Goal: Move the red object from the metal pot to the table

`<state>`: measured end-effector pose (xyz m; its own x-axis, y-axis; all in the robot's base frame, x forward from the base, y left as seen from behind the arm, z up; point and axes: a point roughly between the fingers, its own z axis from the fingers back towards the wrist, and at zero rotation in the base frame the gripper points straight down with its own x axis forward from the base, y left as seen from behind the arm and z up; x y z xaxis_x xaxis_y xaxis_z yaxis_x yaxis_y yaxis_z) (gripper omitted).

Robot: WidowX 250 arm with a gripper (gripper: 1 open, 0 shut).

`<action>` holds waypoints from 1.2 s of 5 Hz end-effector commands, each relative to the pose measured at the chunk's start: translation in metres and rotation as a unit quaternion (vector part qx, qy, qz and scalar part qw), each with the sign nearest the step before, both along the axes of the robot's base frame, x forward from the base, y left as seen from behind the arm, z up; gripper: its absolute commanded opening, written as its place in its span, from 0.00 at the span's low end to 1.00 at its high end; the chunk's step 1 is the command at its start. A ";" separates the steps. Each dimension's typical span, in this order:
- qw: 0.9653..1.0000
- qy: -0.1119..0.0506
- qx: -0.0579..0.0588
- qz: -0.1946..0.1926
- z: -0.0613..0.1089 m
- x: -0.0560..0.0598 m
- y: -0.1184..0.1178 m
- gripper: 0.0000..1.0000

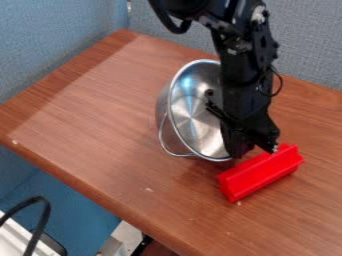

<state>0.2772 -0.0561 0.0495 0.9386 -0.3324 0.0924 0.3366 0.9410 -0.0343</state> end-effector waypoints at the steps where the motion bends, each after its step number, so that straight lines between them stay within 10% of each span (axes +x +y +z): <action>1: 1.000 -0.019 0.003 0.012 0.006 0.014 0.006 0.00; 5: 0.998 -0.005 0.018 0.059 -0.007 0.018 0.023 0.00; 6: 0.997 0.000 0.021 0.075 -0.008 0.017 0.028 1.00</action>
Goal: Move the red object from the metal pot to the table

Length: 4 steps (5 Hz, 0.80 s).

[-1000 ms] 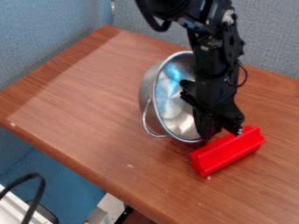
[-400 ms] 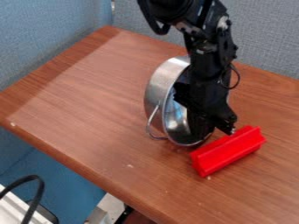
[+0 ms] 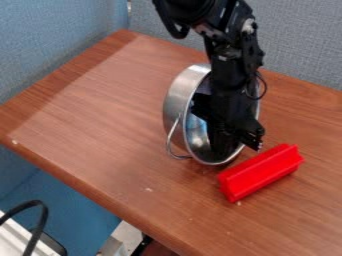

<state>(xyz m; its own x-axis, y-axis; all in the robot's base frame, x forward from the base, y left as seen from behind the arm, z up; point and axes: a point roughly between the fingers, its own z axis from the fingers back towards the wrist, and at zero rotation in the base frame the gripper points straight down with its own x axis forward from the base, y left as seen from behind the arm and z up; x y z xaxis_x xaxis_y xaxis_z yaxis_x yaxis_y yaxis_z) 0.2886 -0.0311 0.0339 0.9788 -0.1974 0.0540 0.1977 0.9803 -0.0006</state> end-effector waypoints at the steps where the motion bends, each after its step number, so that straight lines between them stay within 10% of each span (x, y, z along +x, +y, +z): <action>1: 1.000 -0.012 0.000 0.016 0.009 0.005 0.006 1.00; 2: 1.000 -0.013 0.000 0.019 0.010 0.004 0.007 0.00; 3: 1.000 -0.014 0.000 0.023 0.011 0.004 0.008 0.00; 4: 0.999 -0.013 -0.002 0.032 0.012 0.004 0.010 1.00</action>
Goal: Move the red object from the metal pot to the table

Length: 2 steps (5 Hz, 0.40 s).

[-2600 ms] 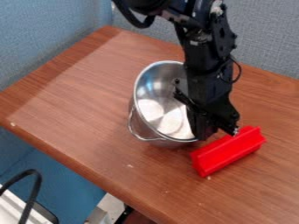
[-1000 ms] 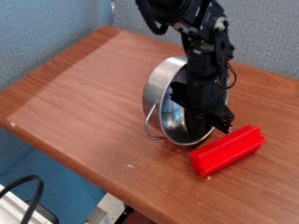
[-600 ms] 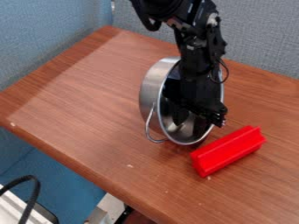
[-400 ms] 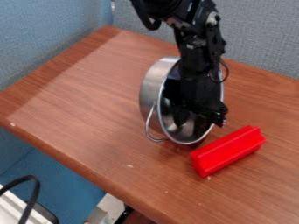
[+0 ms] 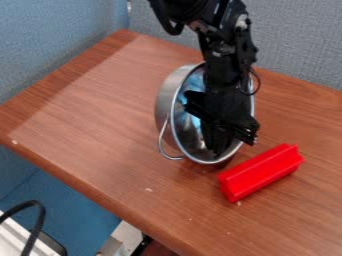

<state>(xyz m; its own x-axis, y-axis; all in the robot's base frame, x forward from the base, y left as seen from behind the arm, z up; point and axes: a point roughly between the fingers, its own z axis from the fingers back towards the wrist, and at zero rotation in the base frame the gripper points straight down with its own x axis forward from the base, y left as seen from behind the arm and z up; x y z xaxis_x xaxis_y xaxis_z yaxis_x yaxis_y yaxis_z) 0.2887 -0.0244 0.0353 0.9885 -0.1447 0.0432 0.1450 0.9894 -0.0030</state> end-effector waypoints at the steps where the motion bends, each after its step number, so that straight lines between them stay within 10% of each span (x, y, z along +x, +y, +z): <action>1: 1.000 -0.017 -0.004 0.013 0.012 0.005 0.004 1.00; 2: 1.000 -0.017 -0.005 0.015 0.011 0.005 0.005 0.00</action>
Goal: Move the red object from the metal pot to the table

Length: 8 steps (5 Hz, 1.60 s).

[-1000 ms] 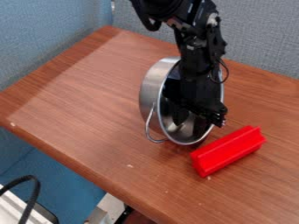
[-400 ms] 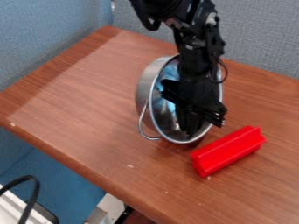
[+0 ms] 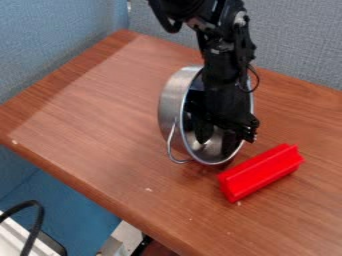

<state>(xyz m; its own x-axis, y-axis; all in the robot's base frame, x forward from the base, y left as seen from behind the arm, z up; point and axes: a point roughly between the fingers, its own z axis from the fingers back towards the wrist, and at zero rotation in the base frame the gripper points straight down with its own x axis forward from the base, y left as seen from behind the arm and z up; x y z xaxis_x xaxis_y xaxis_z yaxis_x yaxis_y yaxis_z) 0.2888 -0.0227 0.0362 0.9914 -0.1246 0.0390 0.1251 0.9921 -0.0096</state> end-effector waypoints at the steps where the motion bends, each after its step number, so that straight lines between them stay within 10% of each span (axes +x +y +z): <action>1: 1.000 -0.020 -0.002 0.008 0.011 0.005 0.004 0.00; 2: 1.000 -0.020 -0.006 0.013 0.011 0.005 0.004 1.00; 3: 1.000 -0.018 -0.010 0.019 0.011 0.005 0.004 1.00; 4: 1.000 -0.019 -0.010 0.021 0.013 0.005 0.005 0.00; 5: 0.999 -0.020 -0.009 0.024 0.014 0.006 0.006 0.00; 6: 1.000 -0.017 -0.018 0.010 0.014 0.005 0.001 1.00; 8: 1.000 -0.018 -0.023 -0.002 0.018 0.006 -0.002 1.00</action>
